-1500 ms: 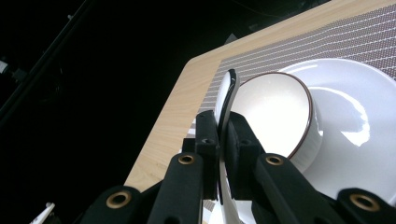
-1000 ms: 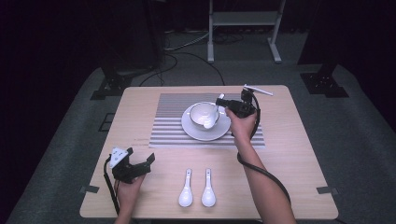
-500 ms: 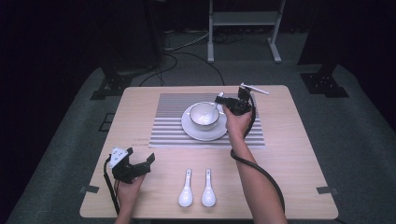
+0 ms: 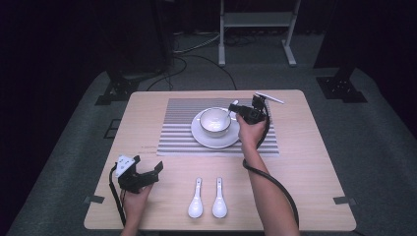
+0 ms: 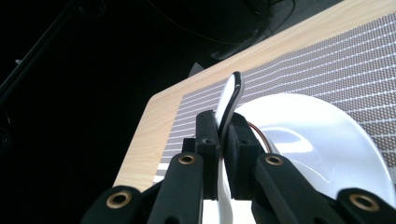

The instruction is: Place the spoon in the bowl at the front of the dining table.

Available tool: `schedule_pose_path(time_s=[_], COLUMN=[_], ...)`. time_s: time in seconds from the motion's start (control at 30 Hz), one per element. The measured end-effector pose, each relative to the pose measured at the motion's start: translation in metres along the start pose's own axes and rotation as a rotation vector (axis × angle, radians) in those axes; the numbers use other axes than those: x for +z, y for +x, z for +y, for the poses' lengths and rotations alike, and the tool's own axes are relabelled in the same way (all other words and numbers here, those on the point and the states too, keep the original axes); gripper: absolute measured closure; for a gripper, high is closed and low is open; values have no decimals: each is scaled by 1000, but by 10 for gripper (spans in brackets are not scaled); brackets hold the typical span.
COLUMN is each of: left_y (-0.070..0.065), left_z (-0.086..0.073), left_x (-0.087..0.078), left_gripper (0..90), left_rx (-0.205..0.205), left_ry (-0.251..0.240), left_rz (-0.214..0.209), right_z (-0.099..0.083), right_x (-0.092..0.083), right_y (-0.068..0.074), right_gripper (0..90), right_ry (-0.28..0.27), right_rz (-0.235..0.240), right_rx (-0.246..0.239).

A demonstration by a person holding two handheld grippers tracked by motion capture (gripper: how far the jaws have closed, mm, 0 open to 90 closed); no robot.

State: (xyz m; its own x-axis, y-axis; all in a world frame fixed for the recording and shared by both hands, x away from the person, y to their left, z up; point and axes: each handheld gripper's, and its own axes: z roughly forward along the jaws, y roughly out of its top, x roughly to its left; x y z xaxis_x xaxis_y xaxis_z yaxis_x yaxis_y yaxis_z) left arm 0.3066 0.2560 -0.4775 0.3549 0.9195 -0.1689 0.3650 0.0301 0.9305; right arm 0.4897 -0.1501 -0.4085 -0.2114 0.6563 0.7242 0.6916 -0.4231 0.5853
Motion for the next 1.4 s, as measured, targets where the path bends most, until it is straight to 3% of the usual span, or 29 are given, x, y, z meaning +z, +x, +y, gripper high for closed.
schedule_pose_path(time_s=[0.3,0.67,1.07,1.4], left_y=[0,0,0,0], left_z=[0,0,0,0], left_x=[0,0,0,0], left_gripper=[0,0,0,0], left_rx=[3,3,1,2], left_ry=[2,1,1,1], left_rz=[1,1,3,5], right_z=[-7,-10,-12,-12], right_x=[0,-2,-3,-8], right_y=[-13,-24,-27,-33], right_gripper=[845,845,836,784], right_ry=[43,58,82,97], right_rz=[1,8,19,55], right_rx=[-16,-11,-35,-3])
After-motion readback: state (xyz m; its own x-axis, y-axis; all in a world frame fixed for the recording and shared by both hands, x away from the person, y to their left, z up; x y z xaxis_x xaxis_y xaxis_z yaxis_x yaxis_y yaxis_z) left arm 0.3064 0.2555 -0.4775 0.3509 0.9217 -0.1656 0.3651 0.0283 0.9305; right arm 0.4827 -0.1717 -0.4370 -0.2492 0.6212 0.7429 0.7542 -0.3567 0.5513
